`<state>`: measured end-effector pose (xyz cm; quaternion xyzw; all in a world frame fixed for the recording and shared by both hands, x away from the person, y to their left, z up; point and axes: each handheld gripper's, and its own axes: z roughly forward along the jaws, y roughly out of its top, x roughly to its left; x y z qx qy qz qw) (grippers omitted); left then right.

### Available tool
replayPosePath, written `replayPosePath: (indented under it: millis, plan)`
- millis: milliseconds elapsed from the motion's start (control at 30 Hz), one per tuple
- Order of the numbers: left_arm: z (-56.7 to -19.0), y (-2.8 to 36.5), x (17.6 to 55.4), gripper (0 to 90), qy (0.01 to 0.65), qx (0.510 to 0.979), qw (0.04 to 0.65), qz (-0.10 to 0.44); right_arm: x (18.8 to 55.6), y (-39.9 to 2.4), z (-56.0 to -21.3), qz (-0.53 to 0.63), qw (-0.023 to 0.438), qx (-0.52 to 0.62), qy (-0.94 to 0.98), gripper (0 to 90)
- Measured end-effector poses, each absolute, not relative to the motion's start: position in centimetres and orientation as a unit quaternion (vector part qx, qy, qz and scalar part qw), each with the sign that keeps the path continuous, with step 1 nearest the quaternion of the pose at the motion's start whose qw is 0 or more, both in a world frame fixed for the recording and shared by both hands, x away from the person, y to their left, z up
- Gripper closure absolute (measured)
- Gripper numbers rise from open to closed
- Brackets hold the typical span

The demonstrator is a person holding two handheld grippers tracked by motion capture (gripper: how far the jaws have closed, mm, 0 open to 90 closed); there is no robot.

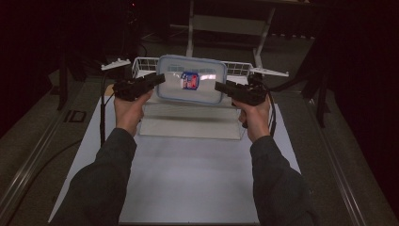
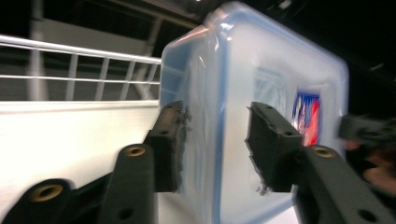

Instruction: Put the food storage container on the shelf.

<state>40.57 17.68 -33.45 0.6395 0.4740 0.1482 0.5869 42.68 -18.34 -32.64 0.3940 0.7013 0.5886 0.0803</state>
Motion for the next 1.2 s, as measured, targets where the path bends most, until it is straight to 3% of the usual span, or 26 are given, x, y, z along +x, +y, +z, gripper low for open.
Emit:
replayPosePath:
  millis: [167,233,300,600,900,1200]
  plan:
    - [-33.9,17.6,40.9,55.2,0.48,0.635,0.588,0.144,43.2,-18.3,-32.7,0.59,0.077,0.41,0.691,43.8]
    - [-34.0,17.4,41.0,54.7,0.48,0.637,0.586,0.146,43.4,-18.2,-32.6,0.581,0.096,0.42,0.691,48.3]
    - [-33.9,17.5,40.9,54.7,0.474,0.632,0.596,0.142,43.6,-17.8,-32.5,0.559,0.123,0.428,0.7,45.1]
    - [-33.7,17.2,40.1,52.8,0.454,0.673,0.558,0.173,42.1,-16.4,-31.7,0.508,0.204,0.389,0.741,46.7]
    - [-32.8,17.8,38.3,50.7,0.423,0.7,0.54,0.199,39.7,-15.8,-31.2,0.457,0.229,0.317,0.799,45.6]
    - [-33.5,19.2,34.1,48.2,0.404,0.714,0.535,0.202,35.9,-17.0,-31.8,0.433,0.237,0.27,0.827,40.9]
